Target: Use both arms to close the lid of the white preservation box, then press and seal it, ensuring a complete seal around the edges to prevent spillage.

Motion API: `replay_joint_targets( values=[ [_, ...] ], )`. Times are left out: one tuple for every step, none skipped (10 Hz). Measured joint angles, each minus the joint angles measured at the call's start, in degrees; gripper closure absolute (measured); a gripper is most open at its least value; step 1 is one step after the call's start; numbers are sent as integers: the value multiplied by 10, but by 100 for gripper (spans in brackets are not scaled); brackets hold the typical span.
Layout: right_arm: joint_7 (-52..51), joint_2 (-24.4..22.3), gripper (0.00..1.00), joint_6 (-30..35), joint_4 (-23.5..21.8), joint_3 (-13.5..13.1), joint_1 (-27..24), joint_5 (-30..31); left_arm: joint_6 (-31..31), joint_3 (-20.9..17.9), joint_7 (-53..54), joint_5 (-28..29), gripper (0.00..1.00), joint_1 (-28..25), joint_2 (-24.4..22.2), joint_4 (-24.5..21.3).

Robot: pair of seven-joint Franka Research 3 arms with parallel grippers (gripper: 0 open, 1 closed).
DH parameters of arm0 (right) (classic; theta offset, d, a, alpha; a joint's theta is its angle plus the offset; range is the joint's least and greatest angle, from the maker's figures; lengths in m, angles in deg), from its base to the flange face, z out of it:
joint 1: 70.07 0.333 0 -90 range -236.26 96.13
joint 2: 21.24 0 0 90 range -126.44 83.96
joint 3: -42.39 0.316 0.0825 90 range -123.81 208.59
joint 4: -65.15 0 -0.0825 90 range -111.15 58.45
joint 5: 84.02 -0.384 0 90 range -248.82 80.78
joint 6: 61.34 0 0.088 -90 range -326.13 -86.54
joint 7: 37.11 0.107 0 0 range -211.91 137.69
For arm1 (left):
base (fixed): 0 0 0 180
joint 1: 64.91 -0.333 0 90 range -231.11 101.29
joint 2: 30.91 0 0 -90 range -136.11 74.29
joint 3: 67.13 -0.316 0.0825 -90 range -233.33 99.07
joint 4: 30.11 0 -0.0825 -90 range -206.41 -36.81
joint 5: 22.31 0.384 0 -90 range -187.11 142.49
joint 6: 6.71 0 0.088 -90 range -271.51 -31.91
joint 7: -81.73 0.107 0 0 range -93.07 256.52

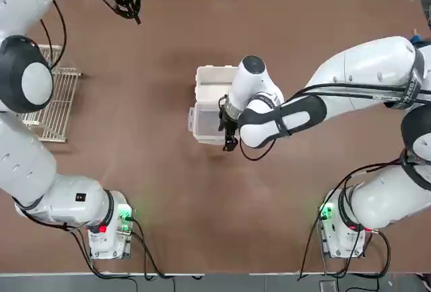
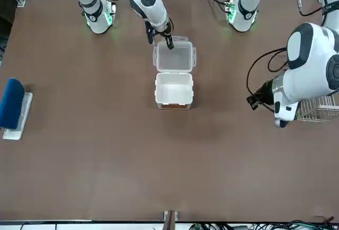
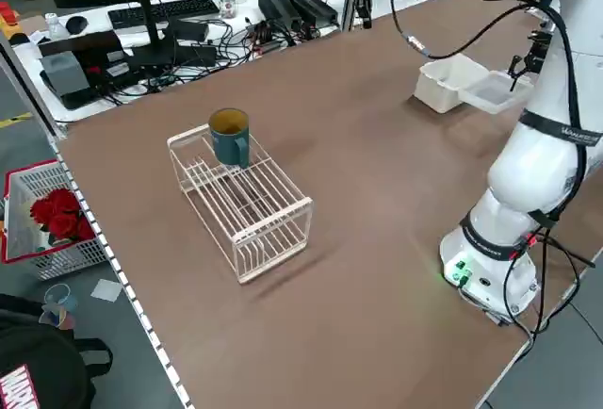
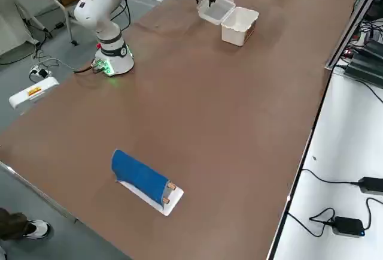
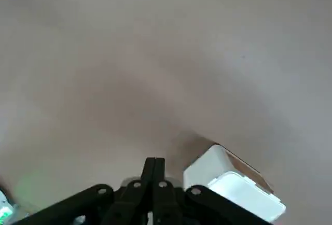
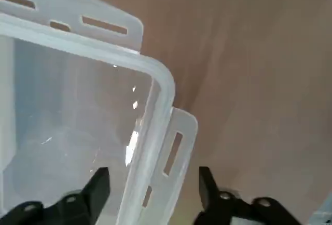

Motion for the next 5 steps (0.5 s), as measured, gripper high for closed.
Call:
replay_joint_targets(
  values=[
    [0,0,41,0,2,-2,0,0,-19,0,-3,-12,99,5,1,-15],
    [0,0,58,0,2,-2,0,0,-35,0,-12,-17,99,10,2,-25],
    [1,0,63,0,3,-2,1,0,-43,0,-21,-20,99,15,3,-31],
    [1,0,66,0,4,-2,1,0,-45,1,-27,-21,99,18,3,-31],
    [1,0,70,0,5,-4,1,0,-45,1,-30,-21,99,19,3,-31]
  ],
)
